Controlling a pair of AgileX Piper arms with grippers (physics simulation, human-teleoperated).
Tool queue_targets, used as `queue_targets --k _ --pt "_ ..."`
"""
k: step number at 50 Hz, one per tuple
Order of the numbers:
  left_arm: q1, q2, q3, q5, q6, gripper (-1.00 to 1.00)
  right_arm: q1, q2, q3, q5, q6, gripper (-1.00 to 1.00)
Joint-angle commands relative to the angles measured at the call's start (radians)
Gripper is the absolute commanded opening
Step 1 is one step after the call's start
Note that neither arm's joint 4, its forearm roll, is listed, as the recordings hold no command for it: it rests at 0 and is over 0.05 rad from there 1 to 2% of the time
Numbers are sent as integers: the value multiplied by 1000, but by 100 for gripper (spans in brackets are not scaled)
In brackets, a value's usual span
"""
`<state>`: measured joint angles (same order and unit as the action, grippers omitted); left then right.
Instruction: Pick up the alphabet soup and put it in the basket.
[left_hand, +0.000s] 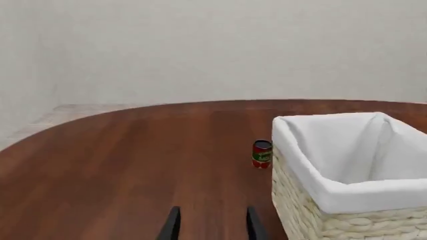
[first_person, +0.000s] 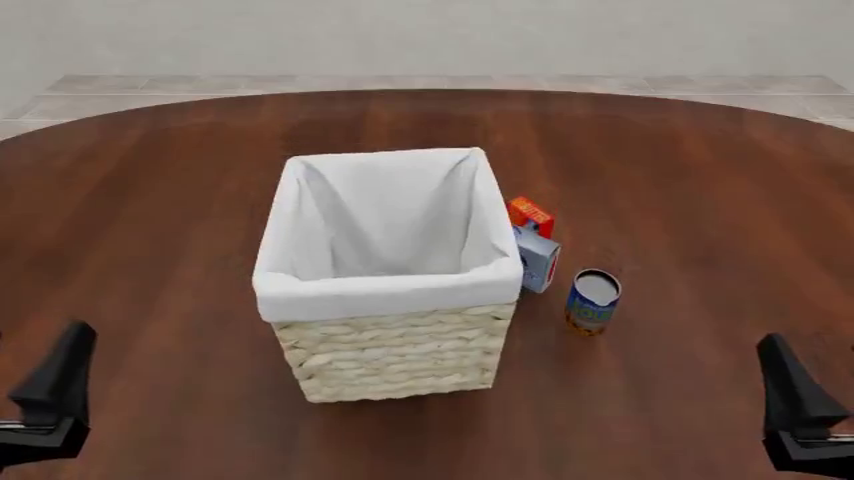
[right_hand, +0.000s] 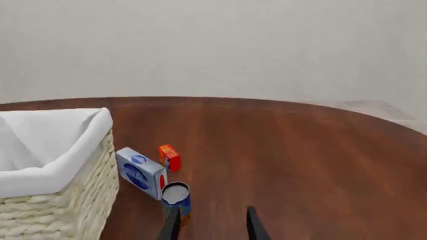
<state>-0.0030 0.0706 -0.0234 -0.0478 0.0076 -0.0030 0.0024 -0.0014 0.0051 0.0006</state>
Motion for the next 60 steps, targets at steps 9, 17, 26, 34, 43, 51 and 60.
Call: queue_targets --k 9,17,26,34,43,51,60 --pt "-15 -57 19 45 -12 100 -4 2 -3 -9 -6 100" --pt "-11 -56 19 45 -12 100 -4 2 -3 -9 -4 100" --pt "-8 -57 19 45 -11 100 0 0 -3 -13 -10 100" --pt "-8 -56 19 45 -13 100 8 -2 -3 -29 -32 100" --pt "-6 -58 19 45 -20 100 20 -2 -2 -47 -60 100" --pt "-3 -58 19 45 -27 100 56 -2 -1 -69 -97 100" --pt "1 -58 20 45 -30 100 88 -2 0 -74 -125 100"
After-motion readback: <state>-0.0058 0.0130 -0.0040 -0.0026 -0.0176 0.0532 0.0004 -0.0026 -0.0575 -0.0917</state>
